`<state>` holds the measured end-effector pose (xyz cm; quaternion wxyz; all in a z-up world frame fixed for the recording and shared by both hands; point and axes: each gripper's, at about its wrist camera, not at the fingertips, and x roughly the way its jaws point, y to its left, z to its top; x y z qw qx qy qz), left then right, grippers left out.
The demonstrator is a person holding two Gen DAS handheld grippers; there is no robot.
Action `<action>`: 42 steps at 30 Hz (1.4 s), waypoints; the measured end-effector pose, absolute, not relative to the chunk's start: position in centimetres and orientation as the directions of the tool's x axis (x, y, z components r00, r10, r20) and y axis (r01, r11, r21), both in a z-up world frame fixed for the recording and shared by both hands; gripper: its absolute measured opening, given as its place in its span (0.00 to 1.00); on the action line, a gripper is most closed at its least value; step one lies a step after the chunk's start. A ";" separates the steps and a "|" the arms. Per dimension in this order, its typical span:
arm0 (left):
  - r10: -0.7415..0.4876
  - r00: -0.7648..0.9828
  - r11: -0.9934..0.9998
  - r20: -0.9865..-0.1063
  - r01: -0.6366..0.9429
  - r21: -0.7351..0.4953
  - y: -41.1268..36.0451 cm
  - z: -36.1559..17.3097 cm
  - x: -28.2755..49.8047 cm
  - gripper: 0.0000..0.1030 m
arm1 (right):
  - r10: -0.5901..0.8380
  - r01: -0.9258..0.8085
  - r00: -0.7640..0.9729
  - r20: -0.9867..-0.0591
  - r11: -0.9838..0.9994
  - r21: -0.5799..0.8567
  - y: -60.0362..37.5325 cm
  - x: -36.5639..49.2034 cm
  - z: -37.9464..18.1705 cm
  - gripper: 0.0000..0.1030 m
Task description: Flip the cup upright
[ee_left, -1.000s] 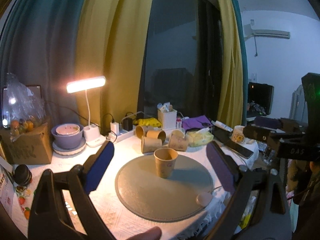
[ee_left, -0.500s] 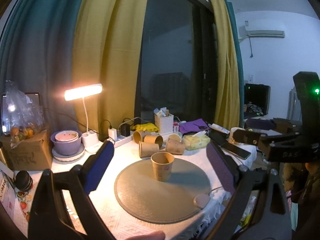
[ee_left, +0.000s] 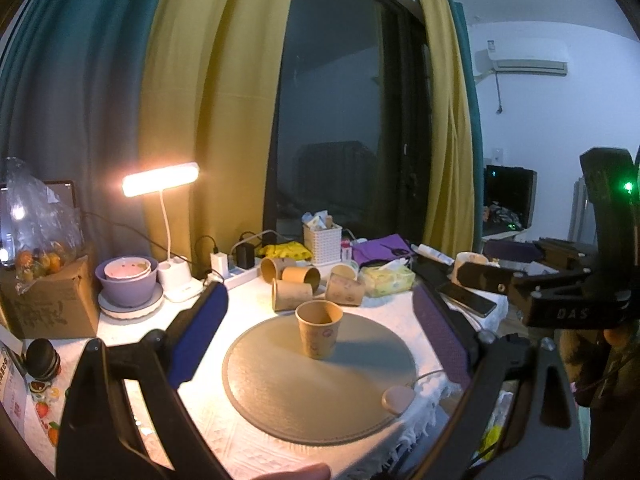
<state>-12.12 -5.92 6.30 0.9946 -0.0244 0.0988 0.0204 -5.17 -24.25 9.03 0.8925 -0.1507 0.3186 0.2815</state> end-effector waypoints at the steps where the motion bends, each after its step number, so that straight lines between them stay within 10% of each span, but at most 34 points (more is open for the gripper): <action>1: 0.037 0.980 0.998 -0.198 -0.046 -0.044 -5.9 6.3 -12.1 0.92 | 0.405 -0.597 0.640 -0.654 0.797 -0.091 -24.2 -5.2 9.0 0.71; 42: 0.033 0.979 0.998 -0.199 -0.044 -0.051 -6.0 6.3 -12.3 0.92 | 0.405 -0.598 0.638 -0.655 0.796 -0.090 -24.2 -5.1 9.0 0.71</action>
